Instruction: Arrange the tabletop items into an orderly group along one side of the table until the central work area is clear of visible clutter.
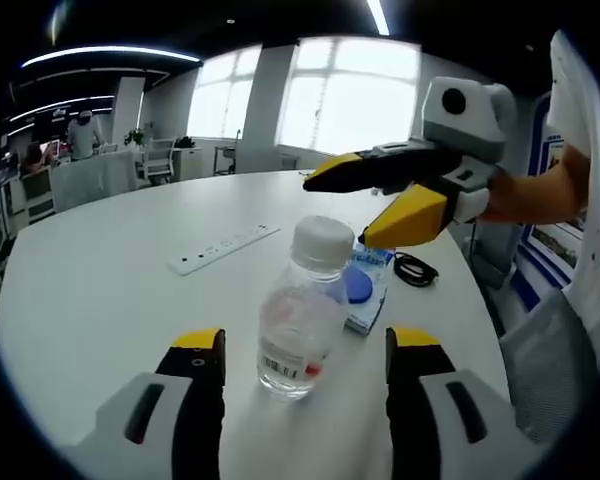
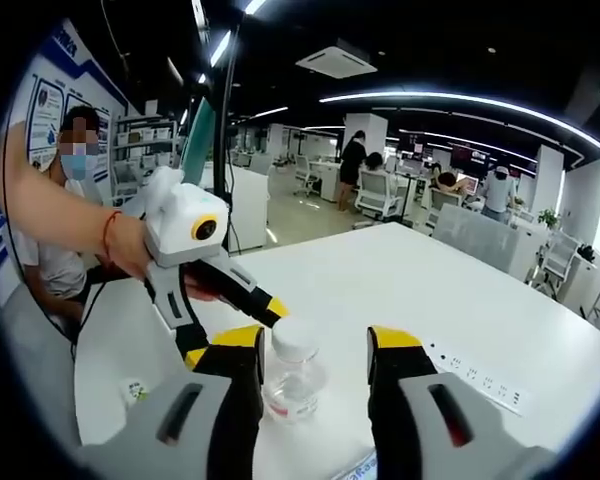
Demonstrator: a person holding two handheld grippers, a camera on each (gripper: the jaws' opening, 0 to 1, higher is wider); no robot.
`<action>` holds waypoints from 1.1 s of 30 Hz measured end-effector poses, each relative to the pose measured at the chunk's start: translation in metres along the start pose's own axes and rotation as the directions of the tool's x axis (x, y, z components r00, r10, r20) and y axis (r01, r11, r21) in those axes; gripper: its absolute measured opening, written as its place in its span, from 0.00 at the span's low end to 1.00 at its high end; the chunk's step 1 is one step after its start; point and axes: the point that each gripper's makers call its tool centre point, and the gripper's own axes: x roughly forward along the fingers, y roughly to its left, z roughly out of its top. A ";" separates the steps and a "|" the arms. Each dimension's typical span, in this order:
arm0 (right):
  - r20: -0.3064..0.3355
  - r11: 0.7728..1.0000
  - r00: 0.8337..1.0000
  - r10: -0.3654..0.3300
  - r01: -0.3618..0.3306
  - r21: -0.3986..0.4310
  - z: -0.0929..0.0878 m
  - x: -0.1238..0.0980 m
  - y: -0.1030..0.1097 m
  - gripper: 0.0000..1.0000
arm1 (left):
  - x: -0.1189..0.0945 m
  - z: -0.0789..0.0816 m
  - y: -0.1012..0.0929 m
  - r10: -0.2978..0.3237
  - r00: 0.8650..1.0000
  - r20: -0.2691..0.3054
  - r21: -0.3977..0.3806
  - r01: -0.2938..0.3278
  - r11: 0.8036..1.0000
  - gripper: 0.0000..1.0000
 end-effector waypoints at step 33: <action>-0.077 0.991 0.996 0.038 -0.028 0.131 -0.041 -0.067 0.027 0.51 | -0.079 0.014 -0.044 0.127 0.991 0.038 -0.050 -0.125 0.991 0.75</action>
